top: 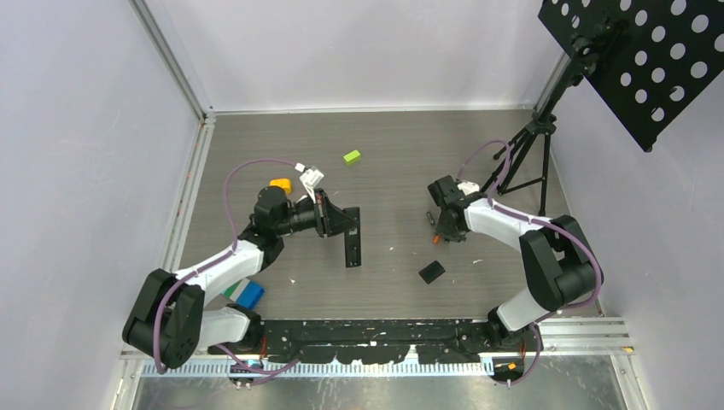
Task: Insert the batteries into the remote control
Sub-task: Pick up the battery from the center of the board.
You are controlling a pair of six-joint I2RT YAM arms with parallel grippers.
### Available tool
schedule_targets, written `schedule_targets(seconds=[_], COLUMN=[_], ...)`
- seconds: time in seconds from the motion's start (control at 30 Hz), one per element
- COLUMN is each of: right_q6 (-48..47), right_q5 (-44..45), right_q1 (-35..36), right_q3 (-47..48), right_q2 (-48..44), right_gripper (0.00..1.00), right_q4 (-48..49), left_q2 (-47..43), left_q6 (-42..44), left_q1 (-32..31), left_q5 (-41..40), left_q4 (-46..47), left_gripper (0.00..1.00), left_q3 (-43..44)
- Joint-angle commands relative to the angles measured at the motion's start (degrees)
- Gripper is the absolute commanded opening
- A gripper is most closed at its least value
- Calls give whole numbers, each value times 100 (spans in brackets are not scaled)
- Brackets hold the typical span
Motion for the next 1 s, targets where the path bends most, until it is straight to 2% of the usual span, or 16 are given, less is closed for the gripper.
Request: schedule_targets(seconds=[0.0,0.1,0.2,0.37,0.53,0.7,0.97], right_q6=[-76,-142,-244,-465,-681,-1142,-1237], right_q5=[38,83,248,687,954,1145,521], right_q1=[-129,-162,-156,180,1495,2820,3238], right_q3=[99,57,62,353,942,886,565], right_q2=[185,232,63,-944,-1816,-2542,-2830], right_gripper=[21,5,1,1,1,1,1], right_q4=[91,177,163,-102,-80,941,1915], left_q2=[-45,-43,34,281,600,633,392], left_q6=[76,-38,-370,-1065,-1920,-2642,-3186], left_q1=[-16,-23,-25,-41,-52,-52,-52], left_q5=[-33,-156,-354,-830,-976,-1306,-1488], left_q4=[82,95,274,776,1500,1665,1247], left_gripper=[0,0,0,0,0,0,0], left_q3=[248,283,309,328,344,341,461])
